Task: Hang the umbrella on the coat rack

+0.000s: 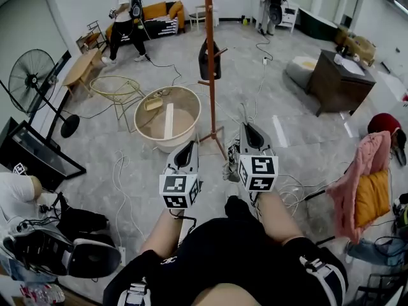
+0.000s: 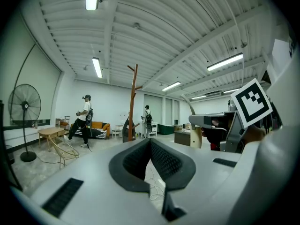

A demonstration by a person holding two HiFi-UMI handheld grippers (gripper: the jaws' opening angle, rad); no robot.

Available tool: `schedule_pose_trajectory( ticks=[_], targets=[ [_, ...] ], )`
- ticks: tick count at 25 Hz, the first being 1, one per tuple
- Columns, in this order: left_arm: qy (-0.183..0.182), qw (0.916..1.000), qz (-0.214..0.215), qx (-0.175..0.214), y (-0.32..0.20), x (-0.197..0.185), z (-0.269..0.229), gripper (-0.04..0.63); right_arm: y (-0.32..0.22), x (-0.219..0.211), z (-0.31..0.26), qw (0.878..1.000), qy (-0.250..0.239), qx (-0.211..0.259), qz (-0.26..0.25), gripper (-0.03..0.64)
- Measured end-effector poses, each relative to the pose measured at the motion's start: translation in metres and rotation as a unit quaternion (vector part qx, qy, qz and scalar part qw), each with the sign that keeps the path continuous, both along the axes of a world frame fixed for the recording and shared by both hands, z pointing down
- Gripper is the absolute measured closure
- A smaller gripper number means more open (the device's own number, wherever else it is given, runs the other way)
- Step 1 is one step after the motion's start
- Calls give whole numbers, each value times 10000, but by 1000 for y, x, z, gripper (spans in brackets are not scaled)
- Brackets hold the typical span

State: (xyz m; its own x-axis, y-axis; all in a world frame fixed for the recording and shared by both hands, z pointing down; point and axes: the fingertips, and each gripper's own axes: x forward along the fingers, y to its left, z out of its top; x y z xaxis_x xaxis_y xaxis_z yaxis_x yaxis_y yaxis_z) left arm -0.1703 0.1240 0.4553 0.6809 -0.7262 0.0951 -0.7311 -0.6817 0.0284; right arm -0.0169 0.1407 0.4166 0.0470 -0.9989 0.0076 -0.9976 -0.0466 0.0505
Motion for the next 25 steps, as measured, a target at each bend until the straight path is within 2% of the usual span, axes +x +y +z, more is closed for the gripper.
schedule_pose_trajectory(
  ticks=[7,11,14,18,25],
  targets=[
    [180,9998,-124,24,-56,2,1,578,-50,1,-4,9998,206,65,-51,600],
    [109,9992,-288,260,-105,16,-4,578,-103,20,-5,9996,225,139,-82,600],
    [167,9988,-409,208,-149,30,1,578,-147,35,-6,9995,198,189,-145,600],
    [150,9983,-510,220,-215,61,-8,578,-209,67,-16,9993,162,289,-177,600],
    [-116,9984,-470,285,-336,143,-30,578,-332,143,-34,9991,119,347,-227,600]
  ],
)
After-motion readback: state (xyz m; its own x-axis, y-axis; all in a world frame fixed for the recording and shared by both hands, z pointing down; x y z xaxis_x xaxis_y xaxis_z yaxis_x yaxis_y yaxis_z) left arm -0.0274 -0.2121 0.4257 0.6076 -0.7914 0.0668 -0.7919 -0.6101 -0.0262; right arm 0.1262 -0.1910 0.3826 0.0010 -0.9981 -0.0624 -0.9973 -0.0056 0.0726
